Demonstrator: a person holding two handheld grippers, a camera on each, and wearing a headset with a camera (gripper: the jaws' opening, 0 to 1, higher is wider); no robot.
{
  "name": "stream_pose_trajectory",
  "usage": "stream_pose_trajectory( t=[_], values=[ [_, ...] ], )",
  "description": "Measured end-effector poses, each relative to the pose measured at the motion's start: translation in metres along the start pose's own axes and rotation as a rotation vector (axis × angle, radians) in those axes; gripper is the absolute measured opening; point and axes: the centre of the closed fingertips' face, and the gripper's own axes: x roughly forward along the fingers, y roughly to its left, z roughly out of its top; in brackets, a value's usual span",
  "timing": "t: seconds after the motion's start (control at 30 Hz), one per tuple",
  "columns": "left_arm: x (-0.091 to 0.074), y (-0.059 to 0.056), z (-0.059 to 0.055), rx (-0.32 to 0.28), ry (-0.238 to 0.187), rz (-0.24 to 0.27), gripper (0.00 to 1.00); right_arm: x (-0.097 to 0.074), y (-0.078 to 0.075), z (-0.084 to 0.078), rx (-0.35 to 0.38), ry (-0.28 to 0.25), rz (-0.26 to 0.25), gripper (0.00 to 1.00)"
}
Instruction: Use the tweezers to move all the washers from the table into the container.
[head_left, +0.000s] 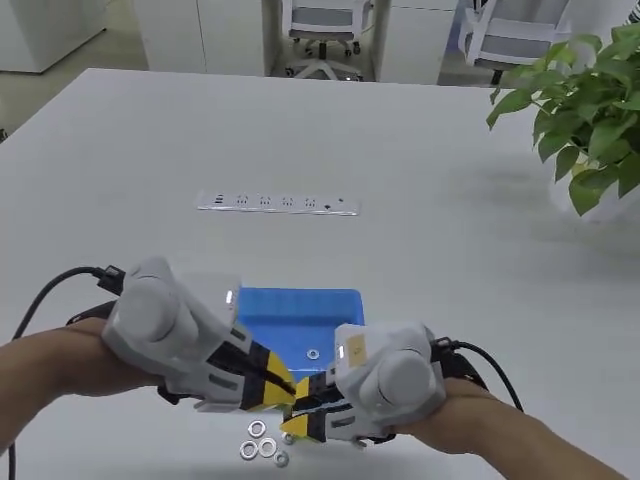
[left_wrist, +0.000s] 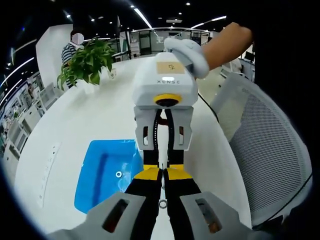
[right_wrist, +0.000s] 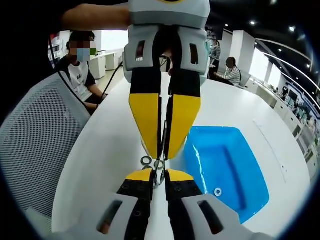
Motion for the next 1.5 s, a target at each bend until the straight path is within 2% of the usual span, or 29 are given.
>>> stream_pose_trajectory(
  t=[0.63,0.8,1.0,1.3,1.5],
  values=[
    [0.002,0.000,0.001,-0.005,0.014,0.009,0.06,-0.001,0.001,-0.001,0.025,0.000,0.001,0.10],
    [-0.002,0.001,0.005,-0.028,-0.006,0.027,0.09,-0.002,0.001,-0.001,0.028,0.005,0.002,0.10],
    [-0.005,0.003,0.007,-0.052,-0.021,0.042,0.16,-0.002,0.002,-0.001,0.024,0.012,0.007,0.10],
    [-0.014,0.000,0.008,-0.120,-0.087,0.075,0.30,-0.007,0.000,0.005,0.023,0.008,-0.006,0.10],
    [-0.023,0.000,0.000,-0.173,-0.090,0.118,0.41,-0.013,-0.003,0.013,-0.001,0.007,-0.018,0.10]
  ],
)
